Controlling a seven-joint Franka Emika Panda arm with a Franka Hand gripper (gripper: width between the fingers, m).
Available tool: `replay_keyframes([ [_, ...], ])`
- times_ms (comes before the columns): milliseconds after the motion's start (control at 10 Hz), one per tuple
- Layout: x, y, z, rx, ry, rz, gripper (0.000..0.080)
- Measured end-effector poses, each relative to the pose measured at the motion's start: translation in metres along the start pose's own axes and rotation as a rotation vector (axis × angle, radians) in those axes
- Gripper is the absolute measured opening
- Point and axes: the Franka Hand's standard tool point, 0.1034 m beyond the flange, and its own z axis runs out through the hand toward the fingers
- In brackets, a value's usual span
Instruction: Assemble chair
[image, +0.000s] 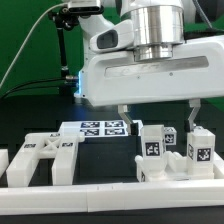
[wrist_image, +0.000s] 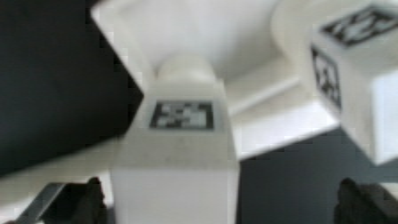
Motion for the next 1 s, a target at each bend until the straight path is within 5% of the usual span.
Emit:
replay_keyframes([
  [300,0.0032,0.0076,0.0077,-0.008,-0.037,0.041,0.0649],
  [400,0.003,0.0081,0.0081,-0.008,-0.037,0.045,0.0538],
  [500,0.0029,0.0081,0.0082,-0.009,-0.037,0.089,0.0538],
  [600,0.0028,0.008,0.0083,-0.01,-0.037,0.16,0.0356],
  [700,0.0028,0.008,0.0083,-0.011,-0.037,0.227,0.0285],
  [1000,0.0028,0.0076,0.0093,-0.015,-0.037,0.408,0.0285],
])
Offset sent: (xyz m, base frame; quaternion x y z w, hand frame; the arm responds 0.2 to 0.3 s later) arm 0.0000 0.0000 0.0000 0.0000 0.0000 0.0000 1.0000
